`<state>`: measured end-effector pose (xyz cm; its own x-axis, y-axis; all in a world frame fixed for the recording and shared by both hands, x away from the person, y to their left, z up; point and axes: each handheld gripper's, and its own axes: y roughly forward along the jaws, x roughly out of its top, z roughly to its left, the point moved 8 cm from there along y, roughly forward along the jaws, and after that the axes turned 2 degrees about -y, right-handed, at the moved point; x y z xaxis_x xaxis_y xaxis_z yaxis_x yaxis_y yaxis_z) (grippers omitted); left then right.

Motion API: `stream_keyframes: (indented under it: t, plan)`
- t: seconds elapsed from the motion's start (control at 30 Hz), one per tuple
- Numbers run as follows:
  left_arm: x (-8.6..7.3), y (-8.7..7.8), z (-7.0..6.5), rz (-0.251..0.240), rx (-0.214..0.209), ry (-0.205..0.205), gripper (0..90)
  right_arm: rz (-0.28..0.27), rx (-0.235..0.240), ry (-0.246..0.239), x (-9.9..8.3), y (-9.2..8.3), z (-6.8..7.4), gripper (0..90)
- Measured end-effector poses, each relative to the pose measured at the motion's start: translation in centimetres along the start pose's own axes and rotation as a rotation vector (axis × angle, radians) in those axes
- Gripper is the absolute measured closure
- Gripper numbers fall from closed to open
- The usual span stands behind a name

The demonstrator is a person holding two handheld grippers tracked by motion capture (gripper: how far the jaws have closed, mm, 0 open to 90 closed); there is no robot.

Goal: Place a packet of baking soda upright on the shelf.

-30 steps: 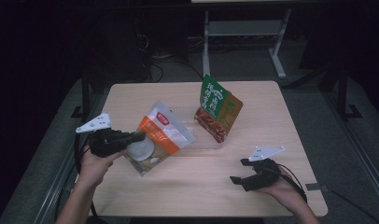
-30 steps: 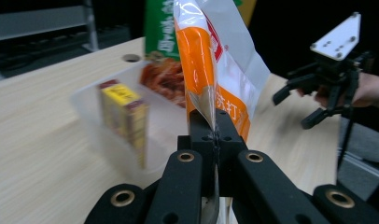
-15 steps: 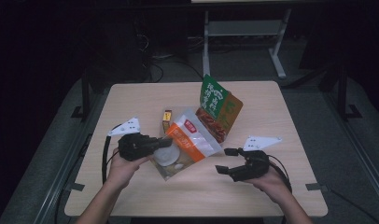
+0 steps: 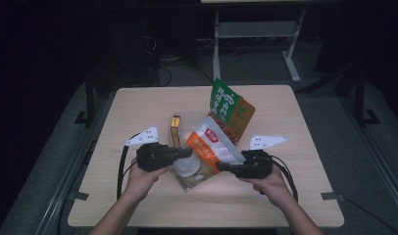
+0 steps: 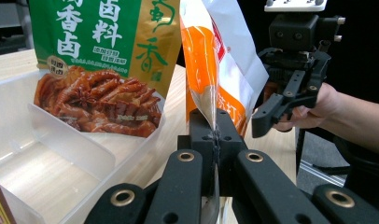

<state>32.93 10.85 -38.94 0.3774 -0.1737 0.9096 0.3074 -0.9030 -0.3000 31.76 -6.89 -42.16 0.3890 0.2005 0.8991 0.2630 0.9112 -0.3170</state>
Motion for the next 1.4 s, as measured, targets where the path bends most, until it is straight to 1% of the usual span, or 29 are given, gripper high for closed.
stream_keyframes:
  t: [0.03,0.13,0.2,0.33,0.37,0.4,0.53,0.57,0.6,0.63,0.67,0.73,0.77,0.87,0.93,1.0,1.03,1.07,1.13,1.23,1.27,1.3,1.33,1.4]
  plan:
    - [0.0,0.0,0.0,-0.001,-0.007,-0.005,89.7,-0.002,0.001,0.006,0.0,0.0,0.0,71.6]
    - [-0.1,0.1,0.2,-0.006,-0.003,-0.009,89.7,-0.013,0.016,0.007,0.1,-0.2,0.0,83.9]
    - [-0.3,0.2,0.4,-0.005,-0.002,-0.013,89.7,-0.018,0.028,0.005,0.2,-0.3,0.3,88.0]
    - [-0.6,0.5,0.6,0.005,-0.014,-0.02,89.6,-0.009,0.064,-0.001,0.2,-0.5,0.7,89.7]
    - [-0.8,0.6,0.7,0.014,-0.017,-0.021,89.5,-0.013,0.097,0.006,0.3,-0.5,0.9,89.8]
    - [-0.9,0.7,0.8,0.026,-0.019,-0.017,89.5,-0.012,0.122,0.004,0.3,-0.6,1.2,89.9]
    - [-1.6,1.4,0.9,0.051,-0.029,-0.023,88.9,0.006,0.147,-0.033,0.6,-0.4,2.0,90.0]
    - [-1.8,1.6,0.9,0.062,-0.032,-0.024,88.2,0.008,0.159,-0.031,0.6,-0.4,2.2,90.0]
    - [-1.9,1.8,0.9,0.07,-0.024,-0.023,87.4,0.006,0.173,-0.036,0.8,-0.4,2.4,90.0]
    - [-2.0,1.9,1.0,0.078,-0.018,-0.015,85.7,0.01,0.179,-0.046,1.1,-0.3,2.5,90.0]
    - [-2.1,2.0,1.0,0.084,-0.01,-0.02,84.0,0.01,0.188,-0.05,1.2,-0.2,2.6,90.0]
    - [-2.3,2.1,1.3,0.097,0.006,-0.011,80.7,0.014,0.202,-0.068,1.6,0.0,2.8,90.0]
    - [-2.4,2.2,1.4,0.102,0.015,-0.014,77.1,0.013,0.218,-0.063,1.7,0.1,3.0,90.0]
    - [-2.6,2.3,1.7,0.12,0.043,0.0,68.3,0.013,0.235,-0.066,2.0,0.3,3.2,90.0]
    - [-2.8,2.2,2.0,0.14,0.076,0.015,58.3,0.008,0.239,-0.077,2.2,0.3,3.3,90.0]
    - [-2.8,2.1,2.0,0.142,0.08,0.016,48.8,0.013,0.238,-0.077,2.1,0.2,3.4,90.0]
    - [-2.8,1.9,2.0,0.145,0.084,0.028,45.0,0.015,0.238,-0.081,2.1,0.2,3.4,90.0]
    - [-2.8,1.8,2.0,0.145,0.09,0.036,43.3,0.02,0.236,-0.087,2.1,0.2,3.5,90.0]
    - [-3.1,1.4,1.9,0.161,0.099,0.061,38.8,0.022,0.237,-0.09,2.1,0.1,3.5,90.0]
    - [-4.0,0.8,1.8,0.2,0.106,0.095,33.8,0.02,0.243,-0.101,2.3,-0.2,3.6,90.0]
    - [-4.5,0.6,1.8,0.223,0.105,0.098,31.5,0.018,0.244,-0.104,2.4,-0.3,3.6,90.0]
    - [-5.0,0.4,1.7,0.241,0.094,0.098,29.6,0.021,0.242,-0.104,2.5,-0.5,3.5,90.0]
    - [-5.3,0.2,1.6,0.249,0.088,0.103,26.7,0.02,0.241,-0.11,2.5,-0.6,3.5,90.0]
    - [-6.2,-0.4,1.6,0.27,0.093,0.125,25.4,0.021,0.24,-0.112,2.7,-0.7,3.4,90.0]
